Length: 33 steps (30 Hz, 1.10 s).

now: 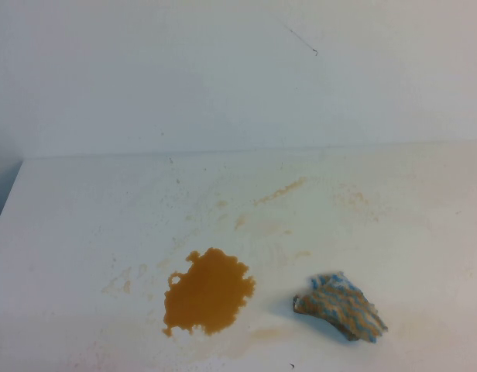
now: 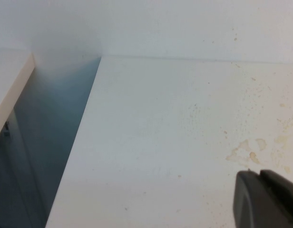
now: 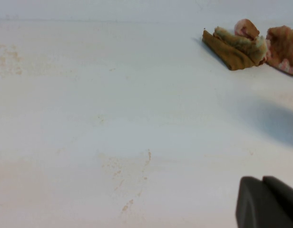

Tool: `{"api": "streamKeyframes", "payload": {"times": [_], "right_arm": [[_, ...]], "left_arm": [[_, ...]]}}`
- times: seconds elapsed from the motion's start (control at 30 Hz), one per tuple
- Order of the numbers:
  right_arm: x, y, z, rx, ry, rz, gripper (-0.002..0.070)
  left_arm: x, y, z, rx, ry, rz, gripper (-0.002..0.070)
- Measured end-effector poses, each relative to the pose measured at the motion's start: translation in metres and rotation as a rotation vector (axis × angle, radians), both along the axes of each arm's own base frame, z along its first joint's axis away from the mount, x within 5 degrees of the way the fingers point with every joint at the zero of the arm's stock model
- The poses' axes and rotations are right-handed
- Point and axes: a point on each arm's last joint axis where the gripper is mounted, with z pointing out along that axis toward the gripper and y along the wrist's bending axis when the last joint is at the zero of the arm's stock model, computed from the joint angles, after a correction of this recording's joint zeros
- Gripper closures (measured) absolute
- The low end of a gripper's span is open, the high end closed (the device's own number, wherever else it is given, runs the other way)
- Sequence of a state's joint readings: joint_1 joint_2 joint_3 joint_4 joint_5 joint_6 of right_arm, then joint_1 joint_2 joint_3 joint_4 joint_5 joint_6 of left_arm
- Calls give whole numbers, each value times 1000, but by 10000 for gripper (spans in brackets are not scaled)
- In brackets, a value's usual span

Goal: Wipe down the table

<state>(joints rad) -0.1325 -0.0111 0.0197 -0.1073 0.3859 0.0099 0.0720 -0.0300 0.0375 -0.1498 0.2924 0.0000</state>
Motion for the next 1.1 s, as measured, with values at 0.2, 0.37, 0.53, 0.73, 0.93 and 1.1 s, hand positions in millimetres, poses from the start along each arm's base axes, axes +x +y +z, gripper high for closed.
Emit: {"api": "streamKeyframes", "payload": {"times": [0.2,0.37,0.53,0.73,0.93,1.1], "right_arm": [[0,0,0,0,-1,0,673],[1,0,0,-12,-16,5,673],[4,1,12,-18,-154,13,673],[7,3,36,-43,-416,37,673],[1,5,63,-52,-715,60,673],[-7,5,97,-23,-767,49,673]], "left_arm": [[0,0,0,0,0,0,675],[0,0,0,0,0,0,675],[0,0,0,0,0,0,675],[0,0,0,0,0,0,675],[0,0,0,0,0,0,675],[0,0,0,0,0,0,675]]}}
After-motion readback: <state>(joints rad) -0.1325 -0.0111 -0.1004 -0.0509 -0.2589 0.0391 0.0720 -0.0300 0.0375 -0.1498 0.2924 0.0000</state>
